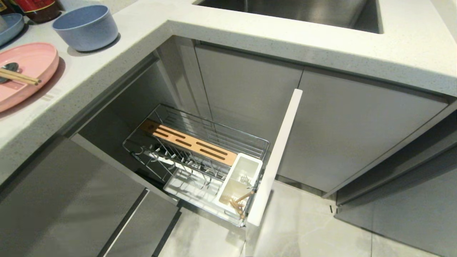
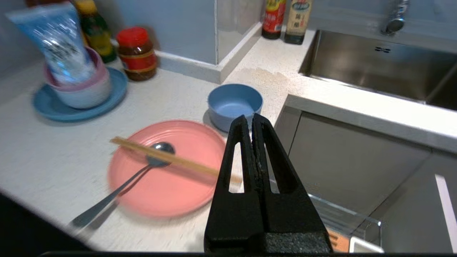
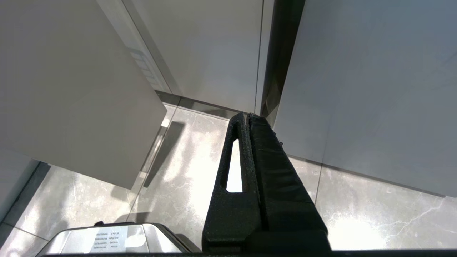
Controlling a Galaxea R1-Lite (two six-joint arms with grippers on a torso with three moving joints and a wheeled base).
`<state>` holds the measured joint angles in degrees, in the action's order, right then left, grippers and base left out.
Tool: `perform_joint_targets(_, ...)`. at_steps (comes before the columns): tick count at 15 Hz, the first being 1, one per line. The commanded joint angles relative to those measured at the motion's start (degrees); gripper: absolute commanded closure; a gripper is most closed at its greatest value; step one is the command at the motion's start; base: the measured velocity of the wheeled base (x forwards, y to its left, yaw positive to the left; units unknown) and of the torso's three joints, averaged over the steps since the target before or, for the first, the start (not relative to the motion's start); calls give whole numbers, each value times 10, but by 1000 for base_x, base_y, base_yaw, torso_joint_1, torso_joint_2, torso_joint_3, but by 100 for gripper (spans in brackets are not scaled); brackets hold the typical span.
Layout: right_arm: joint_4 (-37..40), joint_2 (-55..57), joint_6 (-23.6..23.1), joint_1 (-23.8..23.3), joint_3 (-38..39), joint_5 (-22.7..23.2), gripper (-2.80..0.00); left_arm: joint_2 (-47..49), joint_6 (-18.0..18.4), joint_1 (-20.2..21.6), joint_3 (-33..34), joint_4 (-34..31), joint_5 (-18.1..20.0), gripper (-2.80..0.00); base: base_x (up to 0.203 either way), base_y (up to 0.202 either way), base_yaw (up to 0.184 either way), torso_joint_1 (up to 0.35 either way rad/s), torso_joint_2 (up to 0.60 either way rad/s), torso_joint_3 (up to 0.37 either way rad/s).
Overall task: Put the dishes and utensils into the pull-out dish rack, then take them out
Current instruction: Pick up the bowl and place it in the cupboard
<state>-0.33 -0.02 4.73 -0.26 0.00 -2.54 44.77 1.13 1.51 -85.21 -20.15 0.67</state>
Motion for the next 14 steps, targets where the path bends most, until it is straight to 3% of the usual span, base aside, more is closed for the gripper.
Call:
perform_joint_targets(1,0,-2,0,0,0,0,0,151,-19,-7,-64,7,-1,0,0,0,0,0,0,0)
perform_joint_targets(4,0,-2,0,0,0,0,0,252,-42,-27,-121,16,-5,0,0,0,0,0,0,0)
perform_joint_targets(8,0,-2,0,0,0,0,0,324,-48,-40,-132,16,-4,0,0,0,0,0,0,0)
perform_joint_targets(11,0,-2,0,0,0,0,0,362,-41,-58,-159,18,-2,0,0,0,0,0,0,0)
perform_joint_targets(14,0,-2,0,0,0,0,0,373,0,-61,-157,43,-2,0,0,0,0,0,0,0)
